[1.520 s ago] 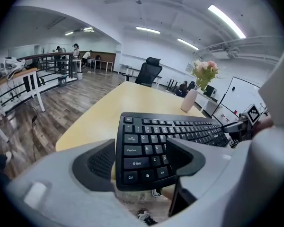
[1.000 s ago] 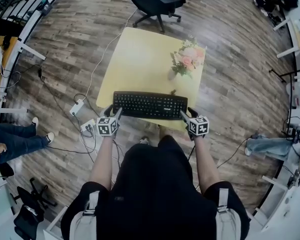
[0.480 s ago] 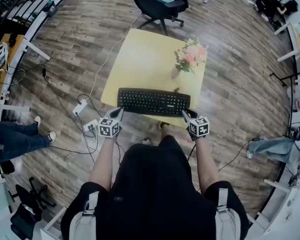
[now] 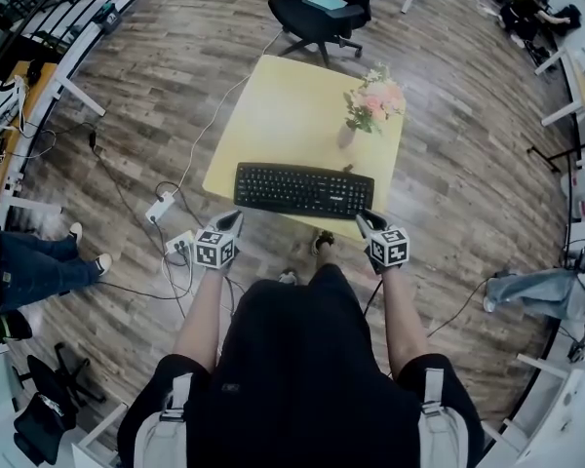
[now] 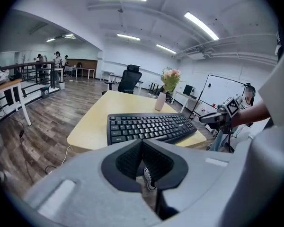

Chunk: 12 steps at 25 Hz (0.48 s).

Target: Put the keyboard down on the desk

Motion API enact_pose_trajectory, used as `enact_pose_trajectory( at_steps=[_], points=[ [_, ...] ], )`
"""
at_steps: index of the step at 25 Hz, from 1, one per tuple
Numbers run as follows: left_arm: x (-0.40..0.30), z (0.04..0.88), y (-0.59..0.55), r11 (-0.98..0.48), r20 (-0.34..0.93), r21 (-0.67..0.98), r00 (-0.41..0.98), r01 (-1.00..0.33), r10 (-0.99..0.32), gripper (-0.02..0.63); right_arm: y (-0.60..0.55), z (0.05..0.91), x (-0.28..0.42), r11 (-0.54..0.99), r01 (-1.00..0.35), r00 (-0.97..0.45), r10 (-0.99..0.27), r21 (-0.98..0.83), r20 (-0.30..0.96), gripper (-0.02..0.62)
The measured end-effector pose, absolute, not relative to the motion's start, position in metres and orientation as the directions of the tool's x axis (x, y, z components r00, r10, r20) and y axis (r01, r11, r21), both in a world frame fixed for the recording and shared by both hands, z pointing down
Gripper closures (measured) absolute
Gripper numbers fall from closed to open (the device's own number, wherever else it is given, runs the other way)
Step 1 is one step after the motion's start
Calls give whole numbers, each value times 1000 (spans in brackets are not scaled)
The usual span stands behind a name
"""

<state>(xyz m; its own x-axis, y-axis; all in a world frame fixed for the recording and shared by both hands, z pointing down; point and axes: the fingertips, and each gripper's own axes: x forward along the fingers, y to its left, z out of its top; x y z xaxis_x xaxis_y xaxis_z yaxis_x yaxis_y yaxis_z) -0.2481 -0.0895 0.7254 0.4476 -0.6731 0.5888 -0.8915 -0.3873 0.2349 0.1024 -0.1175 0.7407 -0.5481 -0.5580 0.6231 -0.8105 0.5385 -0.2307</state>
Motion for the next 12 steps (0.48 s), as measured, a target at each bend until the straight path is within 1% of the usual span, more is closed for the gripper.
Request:
enact_pose_trajectory(
  at_steps=[12],
  points=[
    [-241, 720, -67, -407, 576, 227, 459, -885, -677, 595, -90, 733, 103, 544, -811, -546, -571, -216, 613, 506]
  ],
)
